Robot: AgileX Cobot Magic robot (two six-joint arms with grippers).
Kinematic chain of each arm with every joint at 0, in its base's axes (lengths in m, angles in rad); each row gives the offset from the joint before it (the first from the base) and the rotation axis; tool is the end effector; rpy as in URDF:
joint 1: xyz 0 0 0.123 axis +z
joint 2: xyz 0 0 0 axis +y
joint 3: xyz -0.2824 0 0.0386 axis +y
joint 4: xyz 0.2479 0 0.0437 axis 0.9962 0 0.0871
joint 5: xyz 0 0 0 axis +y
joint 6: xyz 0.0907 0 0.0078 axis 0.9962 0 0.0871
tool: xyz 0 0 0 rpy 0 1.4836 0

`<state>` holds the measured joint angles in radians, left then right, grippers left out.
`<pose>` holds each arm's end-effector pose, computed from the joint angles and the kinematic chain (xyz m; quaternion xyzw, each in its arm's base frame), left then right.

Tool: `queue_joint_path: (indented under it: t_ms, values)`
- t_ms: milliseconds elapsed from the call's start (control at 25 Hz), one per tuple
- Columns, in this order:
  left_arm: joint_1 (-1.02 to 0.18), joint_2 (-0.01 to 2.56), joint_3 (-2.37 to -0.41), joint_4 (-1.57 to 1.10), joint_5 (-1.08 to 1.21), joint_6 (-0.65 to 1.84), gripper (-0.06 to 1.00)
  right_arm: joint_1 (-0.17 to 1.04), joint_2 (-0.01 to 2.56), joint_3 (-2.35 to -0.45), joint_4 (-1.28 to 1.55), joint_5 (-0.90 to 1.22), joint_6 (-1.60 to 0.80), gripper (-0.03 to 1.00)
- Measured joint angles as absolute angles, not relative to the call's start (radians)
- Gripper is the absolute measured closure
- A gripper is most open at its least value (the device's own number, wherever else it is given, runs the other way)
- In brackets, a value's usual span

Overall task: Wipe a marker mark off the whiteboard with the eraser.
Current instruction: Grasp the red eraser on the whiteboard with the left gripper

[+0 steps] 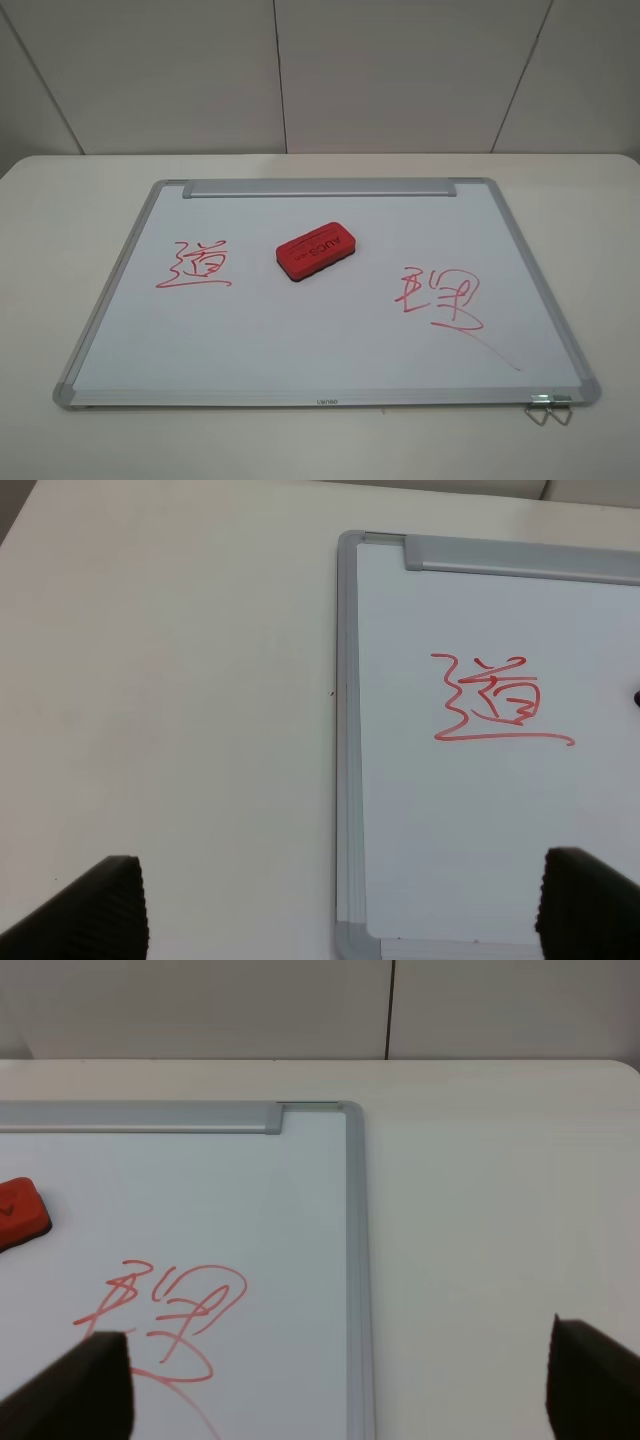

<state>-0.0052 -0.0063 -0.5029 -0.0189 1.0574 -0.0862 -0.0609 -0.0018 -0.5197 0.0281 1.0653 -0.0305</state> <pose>-0.0060 -0.0015 0.2782 -0.0340 0.8492 -0.0335 0.5259 -0.0075 0.0027 0.2823 0.0122 0.8486 -0.0101 0.5288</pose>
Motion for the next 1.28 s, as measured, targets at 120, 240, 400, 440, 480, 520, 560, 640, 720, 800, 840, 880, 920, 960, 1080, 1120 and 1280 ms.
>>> queue_joint_path:
  t_ms: [120,240,400,440,480,520,560,640,720,800,840,880,920,960,1080,1120,1280]
  values:
    - [-0.005,-0.006,-0.503,-0.019,1.057,-0.086,0.17,-0.061,-0.002,-0.52,0.028,1.065,-0.031,0.26]
    - [-0.005,-0.006,-0.503,-0.019,1.057,-0.086,0.17,-0.061,-0.002,-0.52,0.028,1.065,-0.031,0.26]
    - [-0.005,-0.006,-0.503,-0.019,1.057,-0.086,0.17,-0.061,-0.002,-0.52,0.028,1.065,-0.031,0.26]
    - [-0.006,-0.006,-0.503,-0.019,1.057,-0.086,0.17,-0.061,-0.002,-0.52,0.028,1.065,-0.031,0.26]
    - [-0.006,-0.006,-0.503,-0.019,1.057,-0.086,0.17,-0.061,-0.002,-0.52,0.028,1.065,-0.031,0.26]
    - [-0.006,-0.006,-0.503,-0.019,1.057,-0.081,0.17,-0.061,-0.002,-0.52,0.028,1.065,-0.031,0.26]
    - [-0.006,-0.006,-0.503,-0.019,1.057,-0.068,0.17,-0.061,-0.002,-0.52,0.028,1.065,-0.031,0.26]
    - [-0.006,0.002,-0.503,-0.02,1.057,-0.023,0.17,-0.061,-0.002,-0.52,0.028,1.065,-0.031,0.26]
    - [-0.006,0.044,-0.511,-0.023,1.056,0.026,0.17,-0.061,-0.002,-0.52,0.028,1.065,-0.031,0.26]
    - [-0.006,0.117,-0.523,-0.023,1.031,0.057,0.17,-0.061,-0.002,-0.52,0.028,1.065,-0.031,0.26]
    - [-0.006,0.163,-0.531,-0.028,1.01,0.072,0.17,-0.061,-0.002,-0.52,0.028,1.065,-0.031,0.26]
    - [-0.006,0.205,-0.54,-0.033,0.99,0.086,0.17,-0.061,-0.002,-0.52,0.028,1.065,-0.031,0.26]
    - [-0.006,0.26,-0.551,-0.038,0.963,0.108,0.17,-0.061,-0.002,-0.52,0.028,1.065,-0.031,0.26]
    - [-0.006,0.321,-0.564,-0.045,0.94,0.135,0.17,-0.061,-0.002,-0.52,0.028,1.065,-0.031,0.26]
    - [-0.013,0.518,-0.621,-0.084,0.905,0.214,0.17,-0.061,-0.002,-0.52,0.028,1.065,-0.031,0.26]
    - [-0.027,0.594,-0.648,-0.101,0.904,0.23,0.17,-0.061,-0.002,-0.52,0.028,1.065,-0.031,0.26]
    - [-0.109,0.865,-0.741,-0.155,0.906,0.249,0.17,-0.061,-0.002,-0.52,0.028,1.065,-0.031,0.26]
